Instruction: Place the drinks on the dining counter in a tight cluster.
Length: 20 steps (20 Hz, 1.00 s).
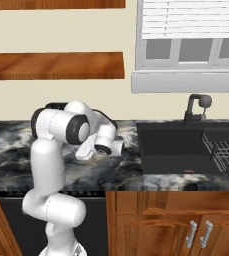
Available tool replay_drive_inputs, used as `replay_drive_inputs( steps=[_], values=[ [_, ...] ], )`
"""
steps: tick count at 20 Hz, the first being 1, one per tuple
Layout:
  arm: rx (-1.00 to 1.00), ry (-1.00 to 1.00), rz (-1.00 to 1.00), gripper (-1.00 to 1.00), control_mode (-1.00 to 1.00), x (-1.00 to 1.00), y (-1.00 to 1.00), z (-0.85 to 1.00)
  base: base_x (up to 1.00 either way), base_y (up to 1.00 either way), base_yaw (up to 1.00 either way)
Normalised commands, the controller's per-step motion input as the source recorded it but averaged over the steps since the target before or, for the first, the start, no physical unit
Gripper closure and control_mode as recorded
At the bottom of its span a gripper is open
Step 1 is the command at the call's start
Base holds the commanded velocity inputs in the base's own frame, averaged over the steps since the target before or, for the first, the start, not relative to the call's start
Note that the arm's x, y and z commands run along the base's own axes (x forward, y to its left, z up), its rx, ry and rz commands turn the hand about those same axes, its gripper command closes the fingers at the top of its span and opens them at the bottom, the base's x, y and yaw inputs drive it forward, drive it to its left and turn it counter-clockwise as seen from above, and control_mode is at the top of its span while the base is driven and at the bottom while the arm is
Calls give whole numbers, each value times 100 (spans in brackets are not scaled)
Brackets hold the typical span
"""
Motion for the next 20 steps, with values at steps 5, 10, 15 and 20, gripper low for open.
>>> replay_drive_inputs(
  steps=[5, 10, 15, 20],
  values=[
    [0, -9, -3, 100, -100, -71, -24, 57, 0, 0, 0],
    [0, -1, -9, 100, -100, -33, -63, 97, 0, 0, 0],
    [0, 16, -11, 100, -100, -14, -37, 97, 0, 0, 0],
    [-4, -3, 0, 100, -100, -82, 9, 64, 0, 0, 0]
  ],
)
